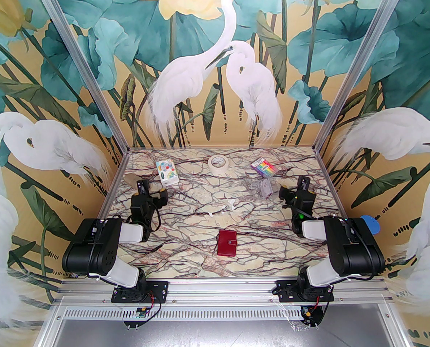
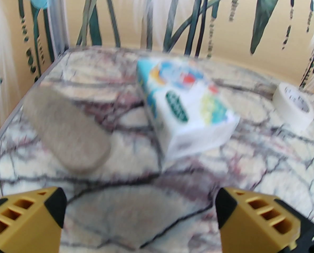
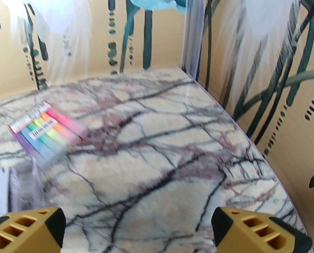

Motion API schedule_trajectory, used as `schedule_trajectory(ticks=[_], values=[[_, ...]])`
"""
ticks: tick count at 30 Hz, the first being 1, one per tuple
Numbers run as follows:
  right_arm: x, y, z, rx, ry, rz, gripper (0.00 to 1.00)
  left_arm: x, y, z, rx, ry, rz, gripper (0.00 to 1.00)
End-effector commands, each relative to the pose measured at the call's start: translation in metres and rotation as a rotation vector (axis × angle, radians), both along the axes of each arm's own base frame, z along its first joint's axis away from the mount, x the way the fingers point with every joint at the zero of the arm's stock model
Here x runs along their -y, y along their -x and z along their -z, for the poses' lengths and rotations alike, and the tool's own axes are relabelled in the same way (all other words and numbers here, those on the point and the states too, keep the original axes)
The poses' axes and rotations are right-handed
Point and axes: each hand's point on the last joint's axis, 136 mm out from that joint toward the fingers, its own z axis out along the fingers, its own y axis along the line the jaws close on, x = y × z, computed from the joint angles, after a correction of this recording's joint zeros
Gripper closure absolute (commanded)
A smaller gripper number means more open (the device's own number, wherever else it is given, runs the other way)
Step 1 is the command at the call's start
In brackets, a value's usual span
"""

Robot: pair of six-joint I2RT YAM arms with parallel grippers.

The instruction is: Put the credit cards into the card holder

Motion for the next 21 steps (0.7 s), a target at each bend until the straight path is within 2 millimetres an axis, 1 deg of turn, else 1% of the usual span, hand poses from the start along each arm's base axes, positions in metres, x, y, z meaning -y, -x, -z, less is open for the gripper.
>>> schedule_trajectory(ticks=[1, 11, 15, 21], values=[[-0.0046, -0.0021, -0.009, 0.038, 0.012, -0.027, 0.01, 0.0024, -0.0037, -0.0084, 0.031, 0.005, 0.026, 0.0], [-0.005, -0.0032, -0.0092, 0.036, 0.012, -0.031, 0.01, 0.0018, -0.0032, -0.0088, 0.032, 0.003, 0.023, 0.0], [-0.0067, -0.0063, -0.0065, 0.02, -0.002, -0.052, 0.01, 0.0018, -0.0033, -0.0088, 0.032, 0.003, 0.023, 0.0], [-0.0073, -0.0043, -0.0085, 0.034, -0.002, -0.061, 0.01, 0.0023, -0.0035, -0.0086, 0.03, 0.004, 0.025, 0.0]])
